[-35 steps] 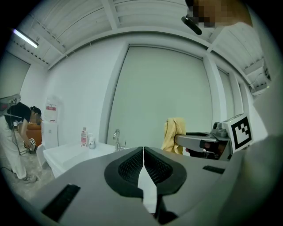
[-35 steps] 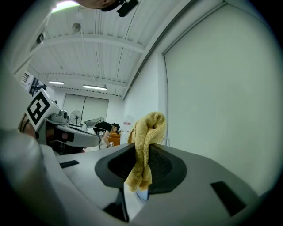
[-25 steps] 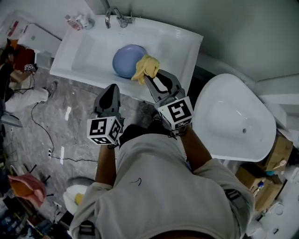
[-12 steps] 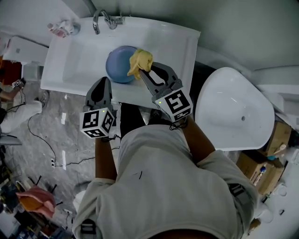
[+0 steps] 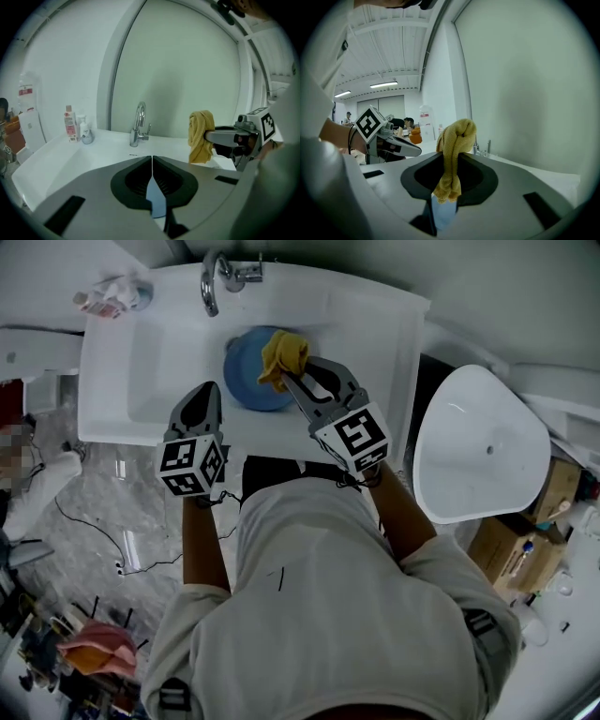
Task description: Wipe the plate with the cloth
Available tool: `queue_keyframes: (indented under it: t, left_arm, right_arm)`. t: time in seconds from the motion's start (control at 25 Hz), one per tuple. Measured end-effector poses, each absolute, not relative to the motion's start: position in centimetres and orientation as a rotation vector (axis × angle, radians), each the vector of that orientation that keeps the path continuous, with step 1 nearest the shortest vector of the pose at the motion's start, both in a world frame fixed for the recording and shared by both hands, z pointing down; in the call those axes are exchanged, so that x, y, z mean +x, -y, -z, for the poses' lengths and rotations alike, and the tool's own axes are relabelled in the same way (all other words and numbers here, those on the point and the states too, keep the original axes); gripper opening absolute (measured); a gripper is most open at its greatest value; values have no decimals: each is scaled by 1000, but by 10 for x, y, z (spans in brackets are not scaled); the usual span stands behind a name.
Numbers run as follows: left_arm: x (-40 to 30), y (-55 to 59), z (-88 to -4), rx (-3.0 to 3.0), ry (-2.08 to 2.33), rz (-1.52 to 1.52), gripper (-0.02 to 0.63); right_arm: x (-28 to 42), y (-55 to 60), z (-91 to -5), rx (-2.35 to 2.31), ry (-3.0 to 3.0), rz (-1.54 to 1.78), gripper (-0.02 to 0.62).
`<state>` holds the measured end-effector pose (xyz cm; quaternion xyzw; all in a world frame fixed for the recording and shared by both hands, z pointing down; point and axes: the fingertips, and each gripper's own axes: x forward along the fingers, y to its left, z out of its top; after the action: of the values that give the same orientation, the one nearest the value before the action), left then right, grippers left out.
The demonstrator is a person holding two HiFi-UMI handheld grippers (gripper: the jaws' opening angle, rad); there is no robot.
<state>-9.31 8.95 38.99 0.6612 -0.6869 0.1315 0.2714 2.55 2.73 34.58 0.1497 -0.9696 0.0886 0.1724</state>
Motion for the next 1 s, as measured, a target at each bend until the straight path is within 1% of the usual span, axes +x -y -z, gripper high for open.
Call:
queue_keyframes:
  t: [0.16, 0.4, 0.8, 1.0]
  left_arm:
    - [-122, -75, -429, 1781, 1715, -378, 21]
    - [-141, -57, -490, 1781, 1503, -435, 21]
    - [-150, -61, -584, 1732, 1240, -604, 23]
    - [-144, -63, -619, 1660, 1145, -567, 23]
  right_arm:
    - [-1, -20, -377, 464, 2686, -302, 75]
    - [-26, -12, -421, 525, 2612, -409, 75]
    - [-43, -11, -482, 594, 2482, -522, 75]
    - [-42, -17, -511, 623, 2420, -600, 75]
